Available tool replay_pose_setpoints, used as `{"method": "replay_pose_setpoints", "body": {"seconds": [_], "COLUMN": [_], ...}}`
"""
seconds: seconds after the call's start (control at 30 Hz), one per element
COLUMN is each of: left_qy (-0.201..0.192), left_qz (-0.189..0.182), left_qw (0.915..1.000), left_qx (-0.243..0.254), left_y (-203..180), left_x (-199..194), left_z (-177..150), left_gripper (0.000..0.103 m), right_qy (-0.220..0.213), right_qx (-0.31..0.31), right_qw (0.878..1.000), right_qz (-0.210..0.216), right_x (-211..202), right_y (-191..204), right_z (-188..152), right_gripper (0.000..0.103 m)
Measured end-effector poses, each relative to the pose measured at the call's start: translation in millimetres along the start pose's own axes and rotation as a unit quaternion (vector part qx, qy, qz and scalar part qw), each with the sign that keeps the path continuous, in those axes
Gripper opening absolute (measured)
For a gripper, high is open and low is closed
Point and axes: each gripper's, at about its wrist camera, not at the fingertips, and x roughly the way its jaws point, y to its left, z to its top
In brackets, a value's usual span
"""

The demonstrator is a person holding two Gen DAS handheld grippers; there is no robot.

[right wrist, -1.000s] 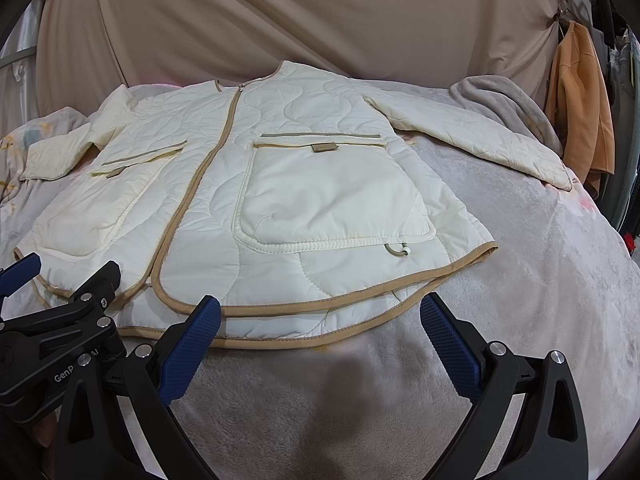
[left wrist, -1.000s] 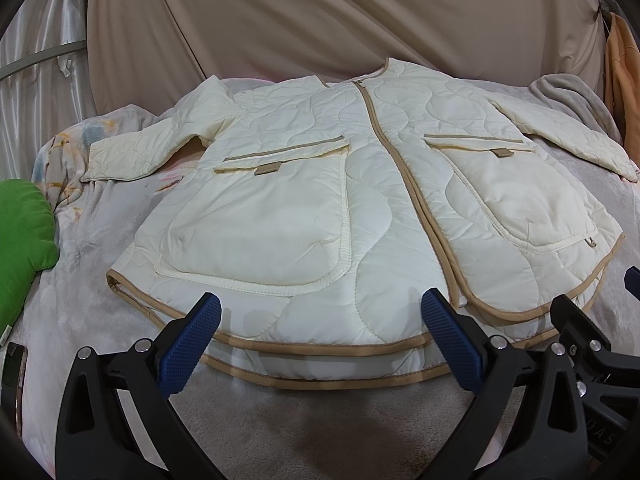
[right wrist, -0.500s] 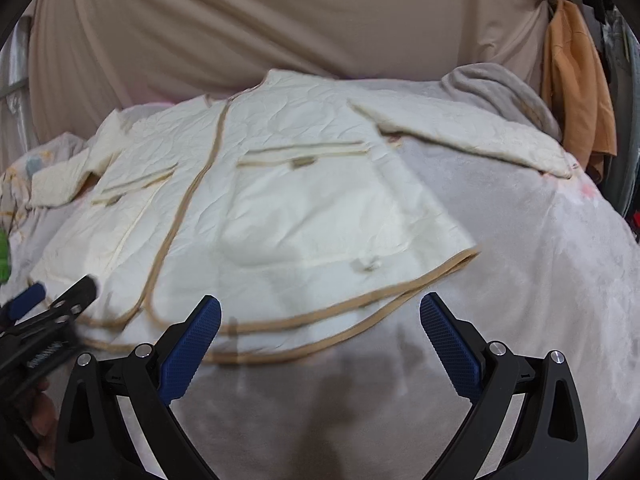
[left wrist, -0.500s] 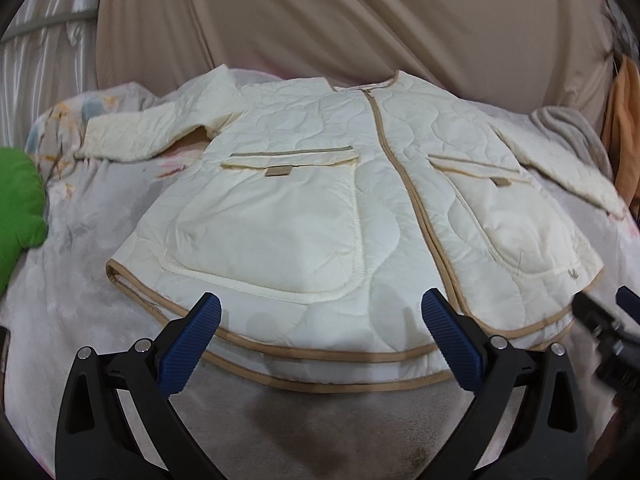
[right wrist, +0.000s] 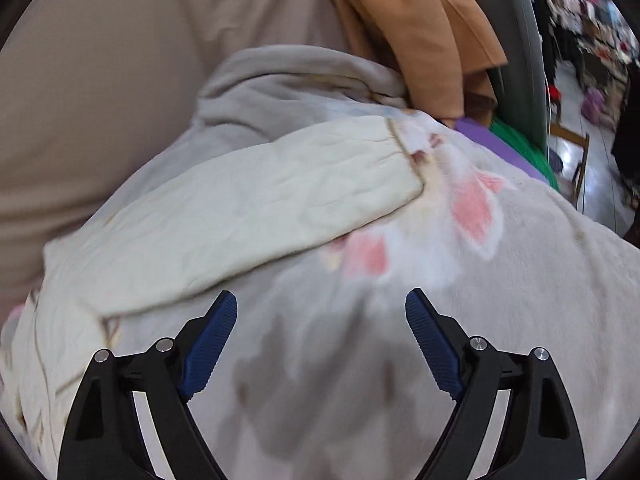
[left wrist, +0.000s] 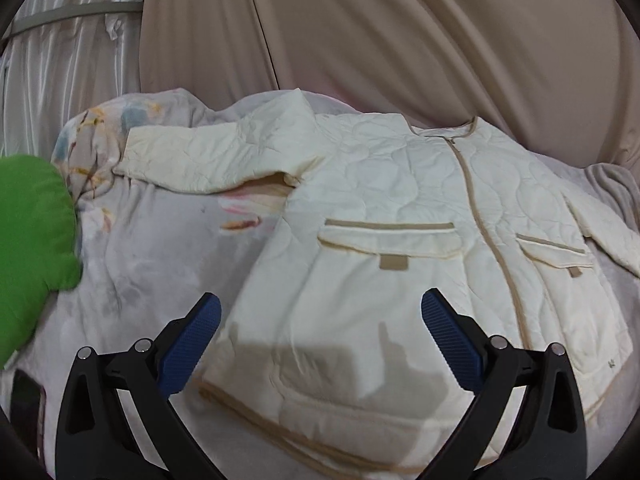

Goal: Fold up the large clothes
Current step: 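Grasp the cream jacket's sleeve cuff with the right gripper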

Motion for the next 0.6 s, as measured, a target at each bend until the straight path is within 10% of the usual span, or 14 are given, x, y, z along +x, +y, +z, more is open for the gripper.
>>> {"method": "replay_pose_setpoints", "body": {"seconds": [0.2,0.27,0.33,0.4,0.6], "left_qy": [0.016,0.022,0.027,0.031,0.020], "left_qz": [0.005,0.002,-0.003,-0.006,-0.010], "left_qw": [0.9993,0.9992,0.9991,0.9990,0.9991], "left_qx": [0.033,0.034,0.034,0.032,0.036], "left_y": [-11.9,-16.1,-19.5,-23.2,-33.4], "left_x": [32.6,41.0,47.5,53.8,62.5], "left_z": [15.7,19.6,22.6,26.3,41.4], "left_gripper": [0.098,0.098,0.098,0.098,0.098], "right_qy": [0.029,0.026,0.021,0.020,-0.062], "right_qx": [0.094,0.125,0.140,0.143,0.036], "right_qw": [0.995,0.992,0.990,0.989,0.984], "right_qz": [-0.003,0.003,0.019,0.033,0.161], "right_x": [68.0,81.5,86.5,84.9,22.1], "right_y": [-40.0,-43.8,-36.5,-19.4,115.5], "right_z": [36.6,43.3,50.6,57.6,83.0], "right_gripper": [0.082,0.069,0.029,0.012,0.009]}}
